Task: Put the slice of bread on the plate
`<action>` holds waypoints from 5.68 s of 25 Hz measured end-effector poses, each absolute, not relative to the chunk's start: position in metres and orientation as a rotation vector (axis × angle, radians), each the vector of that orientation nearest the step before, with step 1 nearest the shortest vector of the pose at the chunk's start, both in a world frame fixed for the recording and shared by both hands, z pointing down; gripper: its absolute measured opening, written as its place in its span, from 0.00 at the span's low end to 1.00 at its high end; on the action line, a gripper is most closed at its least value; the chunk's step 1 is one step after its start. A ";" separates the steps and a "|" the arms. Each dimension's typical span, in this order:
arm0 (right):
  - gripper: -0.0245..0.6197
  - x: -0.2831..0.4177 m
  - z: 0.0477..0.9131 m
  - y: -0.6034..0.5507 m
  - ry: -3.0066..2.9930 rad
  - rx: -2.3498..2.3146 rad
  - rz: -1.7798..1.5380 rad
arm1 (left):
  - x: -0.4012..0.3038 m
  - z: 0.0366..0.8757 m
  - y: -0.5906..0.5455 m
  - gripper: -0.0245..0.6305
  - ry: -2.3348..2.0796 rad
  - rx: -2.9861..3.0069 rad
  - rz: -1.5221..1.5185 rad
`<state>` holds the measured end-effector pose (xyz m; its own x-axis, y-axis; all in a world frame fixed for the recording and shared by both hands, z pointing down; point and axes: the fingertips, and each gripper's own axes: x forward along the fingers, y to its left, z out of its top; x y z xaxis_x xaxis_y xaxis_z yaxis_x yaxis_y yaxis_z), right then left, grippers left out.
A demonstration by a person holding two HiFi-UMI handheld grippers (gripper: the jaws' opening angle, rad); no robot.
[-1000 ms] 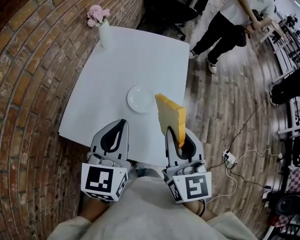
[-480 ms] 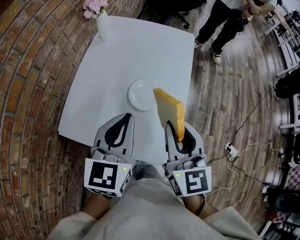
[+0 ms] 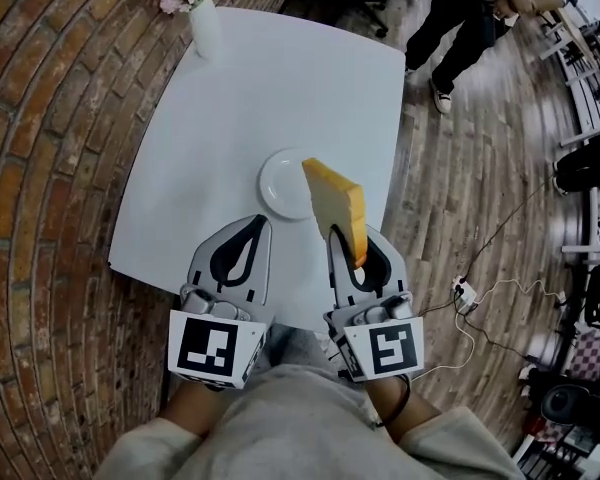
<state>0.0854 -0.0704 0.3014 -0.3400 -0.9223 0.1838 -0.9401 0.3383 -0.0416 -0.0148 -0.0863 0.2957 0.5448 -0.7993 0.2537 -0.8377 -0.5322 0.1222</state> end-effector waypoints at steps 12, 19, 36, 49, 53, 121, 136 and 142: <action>0.18 0.076 0.332 -0.106 -2.434 1.687 0.283 | -0.018 0.316 -0.120 0.05 -1.372 2.522 0.265; 0.18 0.069 0.352 -0.114 -2.450 1.635 0.305 | -0.016 0.323 -0.127 0.05 -1.366 2.503 0.273; 0.18 0.055 0.395 -0.140 -2.420 1.563 0.392 | -0.019 0.338 -0.145 0.05 -1.359 2.454 0.298; 0.18 0.044 0.424 -0.150 -2.403 1.510 0.449 | -0.016 0.343 -0.152 0.05 -1.337 2.450 0.320; 0.18 0.041 0.432 -0.152 -2.404 1.482 0.482 | -0.015 0.344 -0.154 0.05 -1.338 2.445 0.325; 0.61 0.072 0.500 -0.177 -2.043 1.515 0.576 | -0.022 0.351 -0.163 0.05 -1.319 2.435 0.317; 0.58 0.073 0.476 -0.195 -2.107 1.609 0.576 | -0.019 0.350 -0.165 0.05 -1.299 2.448 0.316; 0.19 0.078 0.463 -0.195 -2.114 1.660 0.544 | -0.015 0.348 -0.163 0.05 -1.287 2.463 0.314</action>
<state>0.0776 -0.1955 0.4628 -0.2174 -0.8194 0.5304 -0.9736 0.2206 -0.0583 -0.0150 -0.1634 0.3483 0.5643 -0.7490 0.3472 -0.8247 -0.5299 0.1974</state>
